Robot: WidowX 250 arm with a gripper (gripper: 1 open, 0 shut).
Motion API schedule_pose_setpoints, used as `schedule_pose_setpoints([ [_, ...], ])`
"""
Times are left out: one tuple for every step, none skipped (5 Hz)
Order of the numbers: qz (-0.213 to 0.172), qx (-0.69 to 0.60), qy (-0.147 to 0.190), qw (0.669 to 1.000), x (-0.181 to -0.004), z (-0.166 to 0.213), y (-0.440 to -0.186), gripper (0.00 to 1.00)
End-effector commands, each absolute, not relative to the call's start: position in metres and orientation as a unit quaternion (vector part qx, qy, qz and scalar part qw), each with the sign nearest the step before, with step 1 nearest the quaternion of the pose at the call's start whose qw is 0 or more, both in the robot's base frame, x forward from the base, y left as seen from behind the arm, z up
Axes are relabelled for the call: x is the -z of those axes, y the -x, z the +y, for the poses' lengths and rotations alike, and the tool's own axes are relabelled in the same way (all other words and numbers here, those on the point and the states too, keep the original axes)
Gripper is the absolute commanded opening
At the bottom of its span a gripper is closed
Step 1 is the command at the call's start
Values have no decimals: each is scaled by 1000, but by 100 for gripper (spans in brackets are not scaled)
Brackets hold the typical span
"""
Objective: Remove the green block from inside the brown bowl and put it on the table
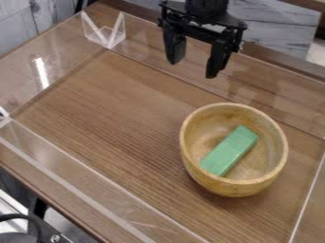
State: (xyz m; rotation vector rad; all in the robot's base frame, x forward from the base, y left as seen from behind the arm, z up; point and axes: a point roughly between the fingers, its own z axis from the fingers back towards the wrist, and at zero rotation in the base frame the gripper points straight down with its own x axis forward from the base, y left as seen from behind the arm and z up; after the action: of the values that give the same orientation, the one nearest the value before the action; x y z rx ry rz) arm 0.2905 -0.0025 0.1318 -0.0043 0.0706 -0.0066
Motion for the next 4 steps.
schedule_pose_setpoints([
  [32,16,6,999,-125,-19,-287,100],
  [36,57,10,998,-99,-59,-272,100],
  [14,87,8,996,-74,-97,-261,100],
  [2,94,9,996,-57,-100,-260,100],
])
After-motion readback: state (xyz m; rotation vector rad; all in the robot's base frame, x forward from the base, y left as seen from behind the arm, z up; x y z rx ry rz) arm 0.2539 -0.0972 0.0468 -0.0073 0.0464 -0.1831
